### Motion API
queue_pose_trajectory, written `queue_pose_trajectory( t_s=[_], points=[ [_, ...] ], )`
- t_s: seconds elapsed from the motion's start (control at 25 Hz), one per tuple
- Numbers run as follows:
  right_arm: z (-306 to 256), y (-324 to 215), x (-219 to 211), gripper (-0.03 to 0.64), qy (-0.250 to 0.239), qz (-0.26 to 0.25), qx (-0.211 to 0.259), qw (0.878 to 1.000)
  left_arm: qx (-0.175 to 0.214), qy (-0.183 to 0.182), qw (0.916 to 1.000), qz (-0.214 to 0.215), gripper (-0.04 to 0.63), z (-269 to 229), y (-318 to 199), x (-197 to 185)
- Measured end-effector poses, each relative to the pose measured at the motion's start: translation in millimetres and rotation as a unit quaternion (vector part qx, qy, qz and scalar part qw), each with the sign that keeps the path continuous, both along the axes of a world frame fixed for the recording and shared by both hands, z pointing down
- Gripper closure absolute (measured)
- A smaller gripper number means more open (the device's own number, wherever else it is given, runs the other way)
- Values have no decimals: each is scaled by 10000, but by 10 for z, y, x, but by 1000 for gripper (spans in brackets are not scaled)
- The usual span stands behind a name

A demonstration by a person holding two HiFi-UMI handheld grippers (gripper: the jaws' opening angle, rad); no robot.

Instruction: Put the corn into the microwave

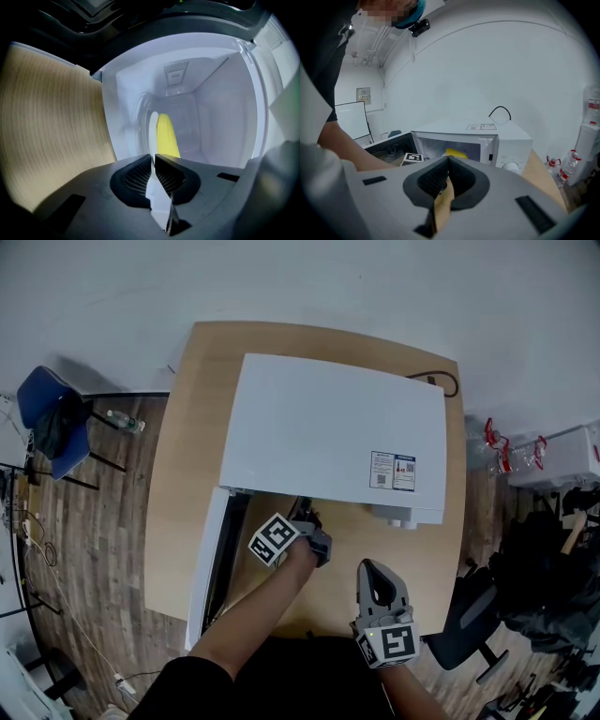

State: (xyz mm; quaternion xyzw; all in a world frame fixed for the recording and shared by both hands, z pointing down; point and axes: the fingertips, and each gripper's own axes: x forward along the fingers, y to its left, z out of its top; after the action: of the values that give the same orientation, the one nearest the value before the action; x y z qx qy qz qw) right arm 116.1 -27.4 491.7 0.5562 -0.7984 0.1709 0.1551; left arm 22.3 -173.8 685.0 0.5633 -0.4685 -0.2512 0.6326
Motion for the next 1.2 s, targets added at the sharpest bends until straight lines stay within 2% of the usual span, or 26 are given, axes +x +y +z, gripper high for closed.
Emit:
queue_pose_trajectory(
  t_s=[0.2, 0.48, 1.2],
  points=[
    [-5, 8, -5, 557, -2, -19, 3, 10000, -70, 34, 9999, 113, 563, 0, 45, 36],
    [32, 38, -20, 557, -51, -8, -31, 10000, -79, 25, 10000, 39, 563, 4, 40, 38],
    [32, 43, -10, 557, -115, 23, -27, 9999, -518, -149, 9985, -128, 565, 3, 8, -2]
  ],
)
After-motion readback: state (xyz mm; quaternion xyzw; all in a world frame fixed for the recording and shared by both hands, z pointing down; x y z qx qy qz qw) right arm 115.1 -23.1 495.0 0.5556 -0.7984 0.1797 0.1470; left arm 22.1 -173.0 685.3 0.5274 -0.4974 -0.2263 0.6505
